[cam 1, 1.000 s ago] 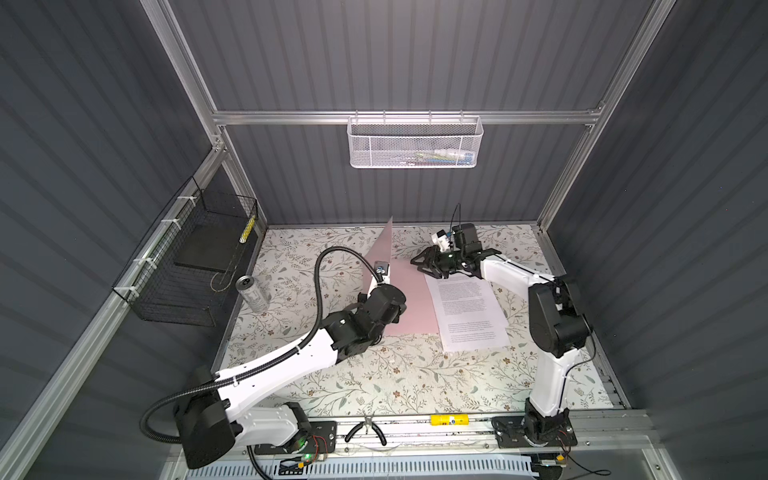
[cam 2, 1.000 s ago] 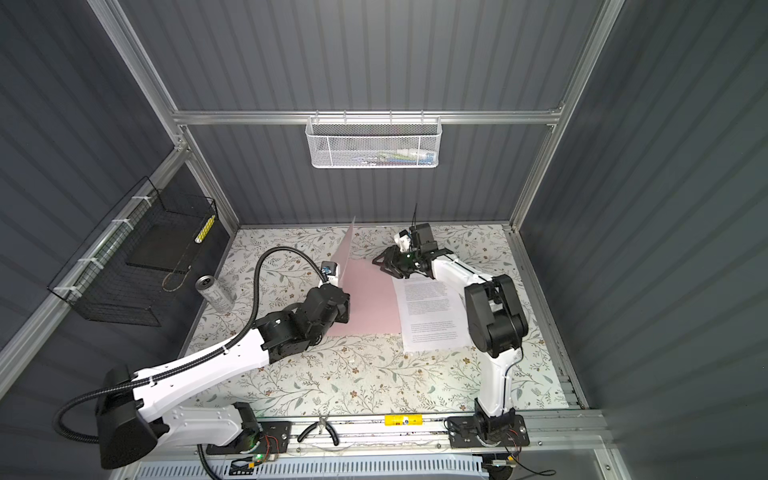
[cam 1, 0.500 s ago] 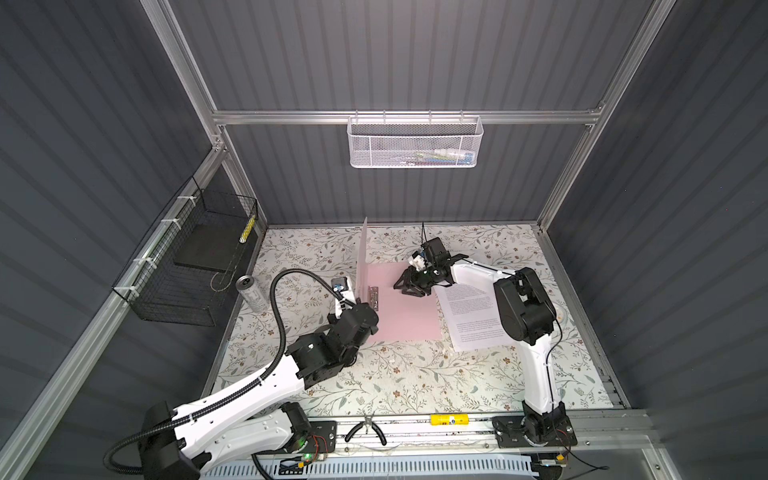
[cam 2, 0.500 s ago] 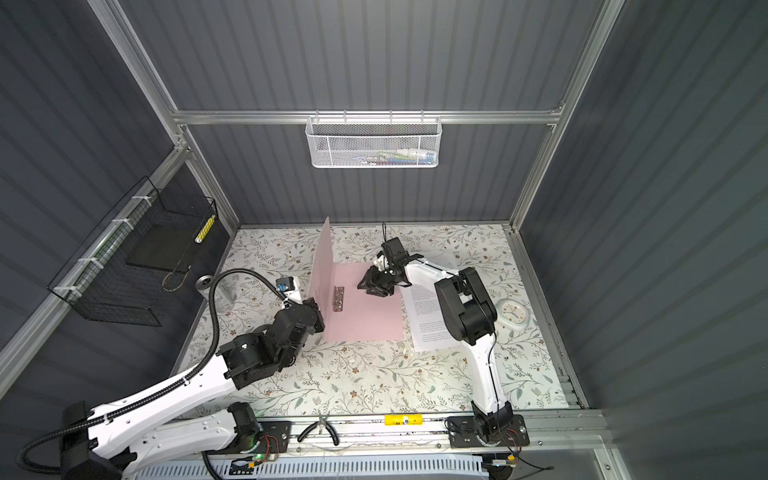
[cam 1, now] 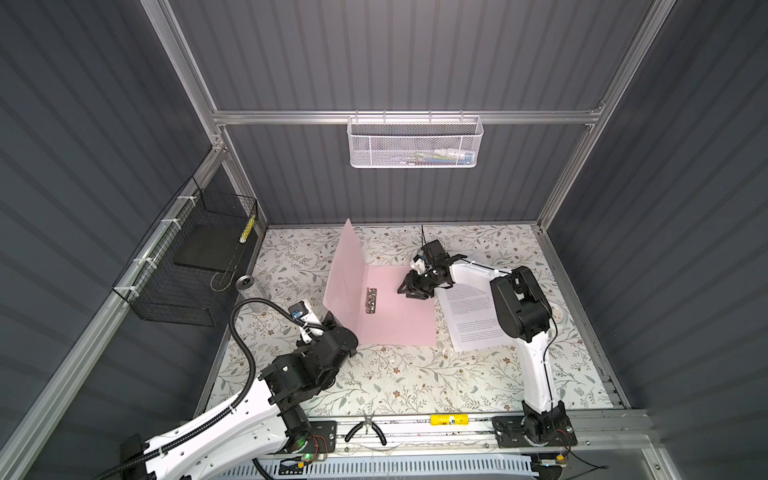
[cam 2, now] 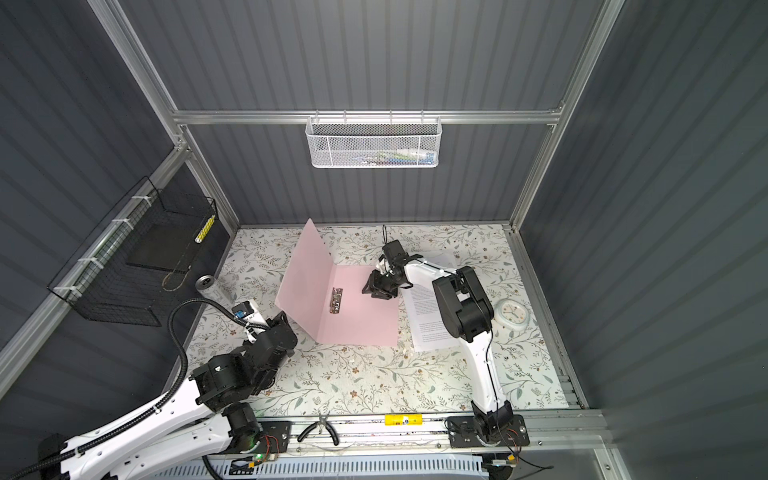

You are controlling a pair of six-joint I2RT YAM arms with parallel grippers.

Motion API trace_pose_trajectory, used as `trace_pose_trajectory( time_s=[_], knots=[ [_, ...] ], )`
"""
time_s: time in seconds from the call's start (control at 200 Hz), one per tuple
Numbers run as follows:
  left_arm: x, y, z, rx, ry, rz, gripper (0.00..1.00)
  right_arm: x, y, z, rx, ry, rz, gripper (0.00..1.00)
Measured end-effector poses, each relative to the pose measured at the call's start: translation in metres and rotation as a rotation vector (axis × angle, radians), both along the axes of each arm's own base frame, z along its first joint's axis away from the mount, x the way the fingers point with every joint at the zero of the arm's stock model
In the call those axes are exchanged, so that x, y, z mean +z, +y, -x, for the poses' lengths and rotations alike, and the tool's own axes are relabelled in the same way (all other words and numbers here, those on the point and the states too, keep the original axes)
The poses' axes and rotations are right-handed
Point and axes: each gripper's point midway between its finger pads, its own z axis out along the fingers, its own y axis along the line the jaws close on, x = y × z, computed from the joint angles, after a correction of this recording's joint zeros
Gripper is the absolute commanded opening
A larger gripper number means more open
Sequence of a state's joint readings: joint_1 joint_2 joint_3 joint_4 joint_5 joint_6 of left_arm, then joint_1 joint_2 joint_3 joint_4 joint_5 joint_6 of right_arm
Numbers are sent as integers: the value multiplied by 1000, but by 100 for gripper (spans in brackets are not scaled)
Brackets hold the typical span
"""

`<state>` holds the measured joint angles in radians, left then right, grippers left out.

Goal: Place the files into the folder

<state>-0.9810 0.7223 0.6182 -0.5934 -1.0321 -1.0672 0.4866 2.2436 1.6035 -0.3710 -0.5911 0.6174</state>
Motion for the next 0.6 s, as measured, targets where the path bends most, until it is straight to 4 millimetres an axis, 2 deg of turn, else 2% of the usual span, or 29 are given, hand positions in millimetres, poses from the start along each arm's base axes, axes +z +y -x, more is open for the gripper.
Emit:
trace_pose_trajectory(
  time_s=[0.2, 0.415, 0.6],
  knots=[
    [-18, 21, 4, 85, 16, -52, 42, 0, -1, -2, 12, -11, 17, 44],
    [-37, 41, -9, 185, 91, -83, 43, 0, -6, -2, 14, -10, 53, 43],
    [-37, 30, -17, 126, 99, -73, 46, 10, -5, -5, 6, -19, 86, 43]
  ],
)
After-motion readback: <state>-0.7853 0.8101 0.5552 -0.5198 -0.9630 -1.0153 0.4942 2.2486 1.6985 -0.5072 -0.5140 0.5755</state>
